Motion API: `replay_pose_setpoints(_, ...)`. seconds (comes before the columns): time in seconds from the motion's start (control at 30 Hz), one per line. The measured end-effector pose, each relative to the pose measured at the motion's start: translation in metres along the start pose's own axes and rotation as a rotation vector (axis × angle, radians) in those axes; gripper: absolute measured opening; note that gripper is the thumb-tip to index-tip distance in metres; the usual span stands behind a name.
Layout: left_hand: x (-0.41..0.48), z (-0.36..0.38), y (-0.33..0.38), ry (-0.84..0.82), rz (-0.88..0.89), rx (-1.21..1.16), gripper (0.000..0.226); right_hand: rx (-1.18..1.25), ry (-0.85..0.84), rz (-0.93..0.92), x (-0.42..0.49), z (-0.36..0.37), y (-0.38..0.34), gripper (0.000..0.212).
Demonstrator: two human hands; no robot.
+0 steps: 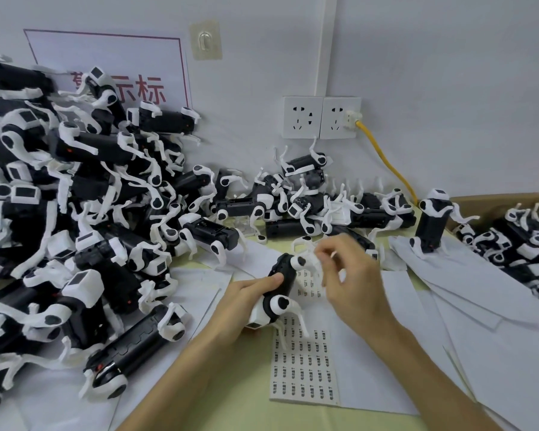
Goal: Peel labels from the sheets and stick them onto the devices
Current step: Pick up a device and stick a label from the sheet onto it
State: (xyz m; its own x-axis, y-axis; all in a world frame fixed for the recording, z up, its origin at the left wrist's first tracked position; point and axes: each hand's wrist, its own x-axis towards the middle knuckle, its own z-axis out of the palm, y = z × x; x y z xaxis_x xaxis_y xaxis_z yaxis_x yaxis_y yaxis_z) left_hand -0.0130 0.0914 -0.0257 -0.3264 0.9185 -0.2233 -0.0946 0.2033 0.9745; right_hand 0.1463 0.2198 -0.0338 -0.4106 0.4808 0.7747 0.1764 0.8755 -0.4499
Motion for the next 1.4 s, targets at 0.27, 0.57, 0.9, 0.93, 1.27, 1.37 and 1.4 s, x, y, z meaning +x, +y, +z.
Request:
replay_pose_setpoints(0.27, 0.007, -0.014, -0.002, -0.122, -0.058, -0.651, 0.040, 0.117, -0.029, 0.000, -0.009, 0.011, -0.009, 0.007)
replay_pose_setpoints(0.57, 0.010, -0.011, -0.004, -0.169, -0.038, -0.764, 0.033, 0.064, -0.091, -0.054, -0.012, 0.014, -0.006, 0.006)
replay_pose_setpoints(0.9, 0.012, -0.013, -0.007, -0.170, -0.120, -0.883, 0.057, -0.066, -0.131, -0.140, -0.011, 0.014, -0.010, 0.023)
replay_pose_setpoints(0.93, 0.013, -0.014, -0.007, -0.133, -0.134, -0.903, 0.064, -0.069, -0.147, -0.138, -0.011, 0.015, -0.011, 0.027)
replay_pose_setpoints(1.27, 0.010, -0.004, -0.007, -0.088, -0.039, -0.604, 0.034, 0.297, -0.256, 0.334, -0.007, 0.009, -0.003, 0.017)
replay_pose_setpoints(1.37, 0.007, -0.003, -0.007, -0.077, -0.035, -0.553, 0.040, 0.357, -0.345, 0.413, -0.008, 0.010, -0.001, 0.014)
replay_pose_setpoints(1.4, 0.007, -0.004, -0.007, -0.079, -0.054, -0.562, 0.044, 0.348, -0.346, 0.398, -0.009, 0.011, -0.001, 0.016)
